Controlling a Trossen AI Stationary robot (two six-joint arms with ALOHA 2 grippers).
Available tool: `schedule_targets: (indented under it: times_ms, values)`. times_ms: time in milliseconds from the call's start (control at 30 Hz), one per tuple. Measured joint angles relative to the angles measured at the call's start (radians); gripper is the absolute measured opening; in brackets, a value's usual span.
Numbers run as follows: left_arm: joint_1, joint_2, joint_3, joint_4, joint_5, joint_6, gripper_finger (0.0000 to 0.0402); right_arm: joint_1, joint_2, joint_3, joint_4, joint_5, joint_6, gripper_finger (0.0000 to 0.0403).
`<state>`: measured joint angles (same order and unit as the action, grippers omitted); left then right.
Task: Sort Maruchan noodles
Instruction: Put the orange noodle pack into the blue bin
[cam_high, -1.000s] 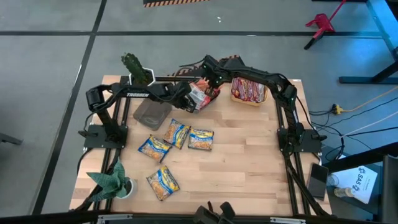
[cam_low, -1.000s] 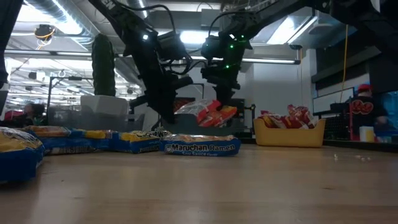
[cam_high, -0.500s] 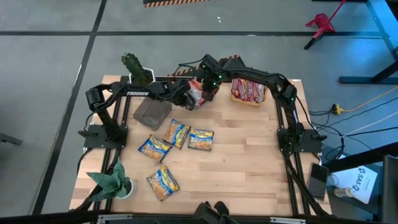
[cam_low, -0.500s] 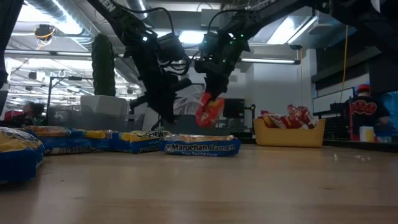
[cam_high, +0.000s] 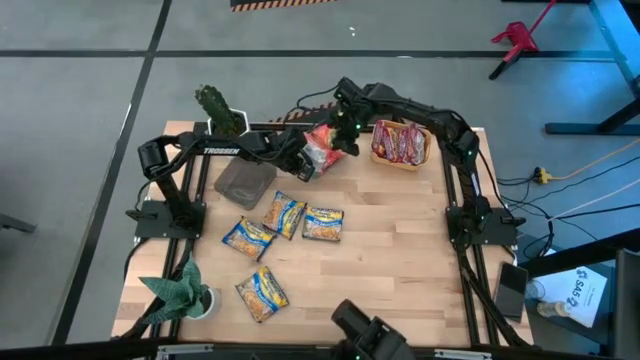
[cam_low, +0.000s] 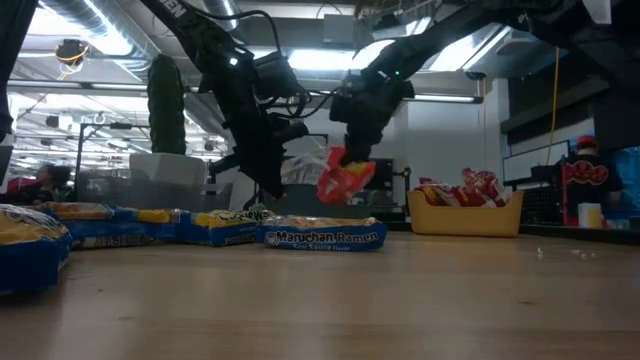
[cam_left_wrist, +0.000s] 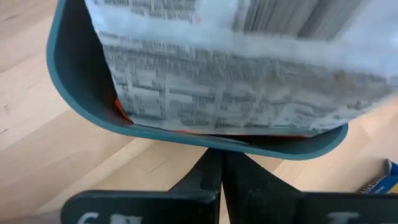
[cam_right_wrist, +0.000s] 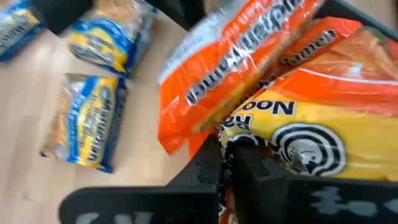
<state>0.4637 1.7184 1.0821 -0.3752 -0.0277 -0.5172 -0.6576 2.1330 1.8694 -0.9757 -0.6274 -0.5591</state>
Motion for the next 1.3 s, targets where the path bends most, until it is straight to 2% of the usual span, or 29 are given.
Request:
schedule_targets:
  times_ms: [200, 433, 600, 700, 833, 1000, 1167, 1300]
  values:
    - [0.001, 0.0, 0.0, 0.0, -0.002, 0.01, 0.0, -0.013, 0.02, 0.0, -0.024, 0.151, -0.011, 0.0001]
    - [0.001, 0.0, 0.001, -0.002, -0.006, 0.032, 0.0, 0.003, 0.068, 0.002, -0.026, 0.094, -0.083, 0.0001]
    - [0.001, 0.0, 0.001, -0.002, -0.006, 0.058, 0.0, 0.011, 0.068, 0.004, 0.032, 0.211, -0.101, 0.0001]
    - [0.001, -0.001, 0.001, 0.0, -0.005, 0.059, 0.0, 0.012, 0.068, 0.011, 0.037, 0.245, -0.102, 0.0007]
    - [0.001, -0.001, 0.002, 0.002, -0.005, 0.059, 0.0, 0.012, 0.069, 0.011, 0.048, 0.261, -0.111, 0.0043]
    - [0.001, -0.001, 0.002, 0.001, -0.004, 0.059, 0.0, 0.012, 0.068, 0.019, 0.036, 0.277, -0.134, 0.0119]
    - [0.001, -0.001, 0.002, 0.0, -0.004, 0.059, 0.0, 0.008, 0.067, 0.12, -0.049, 0.343, -0.173, 0.0177]
    - [0.001, -0.001, 0.002, 0.0, -0.004, 0.059, 0.0, 0.009, 0.065, 0.182, -0.056, 0.394, -0.21, 0.0203]
